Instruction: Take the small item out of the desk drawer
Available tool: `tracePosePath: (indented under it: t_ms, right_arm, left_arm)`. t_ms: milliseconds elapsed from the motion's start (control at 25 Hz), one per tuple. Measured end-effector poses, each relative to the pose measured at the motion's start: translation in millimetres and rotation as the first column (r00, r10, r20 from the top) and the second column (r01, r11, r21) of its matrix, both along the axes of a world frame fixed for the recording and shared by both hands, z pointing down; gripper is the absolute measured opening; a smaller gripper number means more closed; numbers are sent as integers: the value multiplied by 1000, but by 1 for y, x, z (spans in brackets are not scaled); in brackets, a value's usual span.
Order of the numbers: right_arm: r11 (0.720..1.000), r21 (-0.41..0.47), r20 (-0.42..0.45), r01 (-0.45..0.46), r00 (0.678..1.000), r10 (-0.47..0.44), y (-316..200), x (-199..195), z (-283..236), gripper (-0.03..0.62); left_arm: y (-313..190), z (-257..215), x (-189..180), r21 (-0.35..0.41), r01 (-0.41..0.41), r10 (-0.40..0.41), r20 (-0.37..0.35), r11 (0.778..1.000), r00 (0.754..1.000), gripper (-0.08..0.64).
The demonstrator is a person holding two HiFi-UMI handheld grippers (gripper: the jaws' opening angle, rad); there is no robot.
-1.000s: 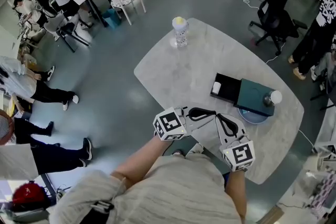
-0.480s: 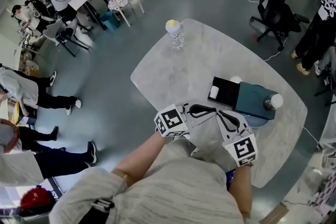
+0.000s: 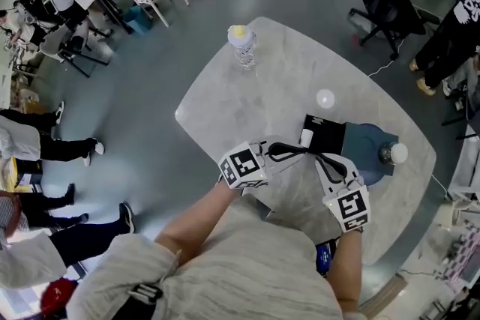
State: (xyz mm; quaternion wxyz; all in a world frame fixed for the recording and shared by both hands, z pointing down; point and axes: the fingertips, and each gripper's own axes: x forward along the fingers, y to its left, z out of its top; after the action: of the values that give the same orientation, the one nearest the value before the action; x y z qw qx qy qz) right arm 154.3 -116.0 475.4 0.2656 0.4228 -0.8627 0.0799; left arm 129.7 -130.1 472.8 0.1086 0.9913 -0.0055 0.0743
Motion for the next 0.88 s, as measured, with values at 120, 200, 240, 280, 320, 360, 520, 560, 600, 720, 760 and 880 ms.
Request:
tracePosePath:
  t_ms: [120, 200, 240, 280, 320, 360, 520, 560, 600, 720, 760, 880]
  right_arm:
    - [999, -39, -32, 4, 999, -5, -14, -1, 15, 11]
    - [997, -69, -64, 16, 998, -20, -21, -2, 27, 11]
    - [996, -88, -84, 24, 996, -32, -25, -3, 34, 11]
    - [994, -108, -105, 33, 994, -45, -28, -5, 41, 11]
    - [991, -129, -124, 42, 991, -58, -31, -6, 48, 12]
    - [988, -148, -142, 51, 987, -72, -34, -8, 55, 12]
    - [977, -200, -181, 76, 977, -114, -47, -12, 74, 15]
    - [974, -212, -185, 82, 975, -122, -50, -13, 77, 17]
    - [971, -225, -189, 87, 973, -131, -52, -14, 81, 23]
    - [960, -262, -208, 103, 965, -160, -58, -16, 92, 52]
    - [956, -273, -220, 108, 960, -171, -60, -16, 96, 55]
    - [942, -309, -251, 132, 944, -215, -65, -15, 105, 76]
  left_arm:
    - [-15, 11, -4, -15, -7, 7, -1, 1000, 1000, 20]
    - [-25, 18, -6, -28, -9, 8, -3, 1000, 1000, 20]
    - [-29, 21, -7, -35, -9, 9, -2, 999, 1000, 20]
    - [-34, 25, -9, -42, -10, 10, 0, 999, 1000, 20]
    - [-38, 28, -10, -48, -12, 12, 3, 999, 1000, 20]
    - [-42, 32, -12, -55, -14, 15, 7, 998, 1000, 20]
    - [-52, 48, -13, -83, -29, 31, 20, 996, 999, 20]
    - [-54, 52, -13, -89, -33, 35, 23, 995, 999, 20]
    - [-56, 54, -14, -95, -36, 38, 25, 995, 999, 20]
    - [-61, 61, -15, -110, -43, 46, 29, 993, 999, 20]
    - [-63, 63, -15, -114, -45, 49, 30, 992, 998, 20]
    - [-68, 66, -17, -123, -49, 53, 30, 991, 998, 20]
